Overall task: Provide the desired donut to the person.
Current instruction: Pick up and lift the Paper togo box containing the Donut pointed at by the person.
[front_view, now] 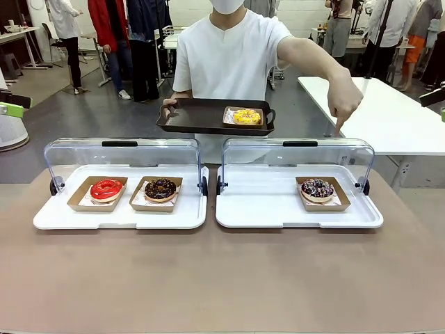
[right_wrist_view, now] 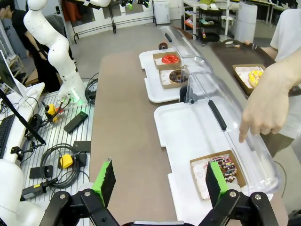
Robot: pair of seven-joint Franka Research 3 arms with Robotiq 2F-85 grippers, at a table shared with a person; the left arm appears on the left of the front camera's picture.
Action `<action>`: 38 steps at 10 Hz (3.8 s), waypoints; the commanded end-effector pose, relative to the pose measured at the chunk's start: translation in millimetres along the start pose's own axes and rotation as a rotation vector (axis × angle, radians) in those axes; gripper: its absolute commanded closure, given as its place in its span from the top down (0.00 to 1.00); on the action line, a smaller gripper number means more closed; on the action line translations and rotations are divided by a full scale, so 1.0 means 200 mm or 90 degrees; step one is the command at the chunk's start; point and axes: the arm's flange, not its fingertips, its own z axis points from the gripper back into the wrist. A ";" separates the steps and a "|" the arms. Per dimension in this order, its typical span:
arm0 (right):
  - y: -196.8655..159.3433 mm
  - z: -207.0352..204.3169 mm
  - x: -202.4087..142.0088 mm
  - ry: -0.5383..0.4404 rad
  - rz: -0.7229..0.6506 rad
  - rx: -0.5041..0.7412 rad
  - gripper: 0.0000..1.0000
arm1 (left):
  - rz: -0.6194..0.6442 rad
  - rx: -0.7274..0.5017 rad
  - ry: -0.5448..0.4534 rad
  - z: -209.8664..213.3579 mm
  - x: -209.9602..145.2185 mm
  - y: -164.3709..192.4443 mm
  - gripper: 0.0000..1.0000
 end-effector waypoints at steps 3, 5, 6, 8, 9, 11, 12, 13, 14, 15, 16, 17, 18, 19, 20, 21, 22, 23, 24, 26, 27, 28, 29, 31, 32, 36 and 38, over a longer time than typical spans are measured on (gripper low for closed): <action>-0.01 0.00 0.01 0.001 -0.004 0.000 1.00 | -0.001 0.000 -0.006 0.00 0.00 -0.01 1.00; -0.01 0.00 0.01 0.001 -0.004 0.000 1.00 | -0.001 0.000 -0.006 0.00 0.00 -0.01 1.00; -0.01 0.00 0.01 0.001 -0.004 0.000 1.00 | -0.001 0.000 -0.006 0.00 0.00 -0.01 1.00; 0.00 0.00 0.00 0.000 0.000 0.000 1.00 | -0.001 0.000 -0.006 0.00 0.00 -0.01 1.00; 0.04 0.05 0.09 0.055 0.023 -0.006 1.00 | -0.001 0.000 -0.006 0.00 0.00 -0.01 1.00; 0.08 0.03 0.41 0.179 0.066 -0.007 1.00 | -0.001 0.000 -0.006 0.00 0.00 -0.01 1.00; 0.13 -0.02 0.61 0.263 0.086 0.000 1.00 | -0.001 0.000 -0.006 0.00 0.00 -0.01 1.00; 0.16 -0.10 0.76 0.323 0.096 0.015 1.00 | -0.001 0.000 -0.006 0.00 0.00 -0.01 1.00; 0.15 -0.20 0.86 0.377 0.086 0.032 1.00 | -0.001 0.000 -0.006 0.00 0.00 -0.01 1.00; 0.13 -0.33 0.90 0.434 0.072 0.045 1.00 | -0.001 0.000 -0.006 0.00 0.00 -0.01 1.00; 0.09 -0.51 0.89 0.494 0.062 0.043 1.00 | -0.001 0.000 -0.006 0.00 0.00 -0.01 1.00; 0.04 -0.66 0.84 0.539 0.048 0.033 1.00 | -0.001 0.000 -0.006 0.00 0.00 -0.01 1.00; 0.00 -0.80 0.79 0.563 0.038 0.021 1.00 | -0.001 0.000 -0.006 0.00 0.00 -0.01 1.00; -0.02 -0.91 0.71 0.584 0.031 0.007 1.00 | -0.001 0.000 -0.006 0.00 0.00 -0.01 1.00; -0.03 -1.01 0.59 0.594 0.058 -0.014 1.00 | -0.001 0.000 -0.006 0.00 0.00 -0.01 1.00; -0.07 -1.05 0.48 0.602 0.070 -0.037 1.00 | -0.001 0.000 -0.006 0.00 0.00 -0.01 1.00; -0.12 -1.08 0.39 0.602 0.066 -0.046 1.00 | -0.001 0.000 -0.006 0.00 0.00 -0.01 1.00; -0.14 -1.11 0.31 0.590 0.053 -0.030 1.00 | -0.001 0.000 -0.006 0.00 0.00 -0.01 1.00; -0.14 -1.14 0.26 0.580 0.045 -0.014 1.00 | -0.001 0.000 -0.006 0.00 0.00 -0.01 1.00; -0.10 -1.13 0.27 0.557 0.062 0.001 1.00 | -0.001 0.000 -0.006 0.00 0.00 -0.01 1.00; -0.15 -1.13 0.24 0.594 0.039 -0.015 1.00 | -0.001 0.000 -0.006 0.00 0.00 -0.01 1.00; -0.15 -1.13 0.24 0.594 0.039 -0.015 1.00 | -0.001 0.000 -0.006 0.00 0.00 -0.01 1.00; -0.15 -1.13 0.24 0.594 0.039 -0.015 1.00 | -0.001 0.000 -0.006 0.00 0.00 -0.01 1.00; -0.15 -1.13 0.24 0.594 0.039 -0.015 1.00 | -0.001 0.000 -0.006 0.00 0.00 -0.01 1.00; -0.15 -1.13 0.24 0.594 0.039 -0.015 1.00 | -0.001 0.000 -0.006 0.00 0.00 -0.01 1.00; -0.08 -1.23 0.14 0.594 0.098 -0.089 1.00 | -0.001 0.000 -0.006 0.00 0.00 -0.01 1.00; -0.04 -1.31 0.03 0.612 0.118 -0.090 1.00 | -0.001 0.000 -0.006 0.00 0.00 -0.01 1.00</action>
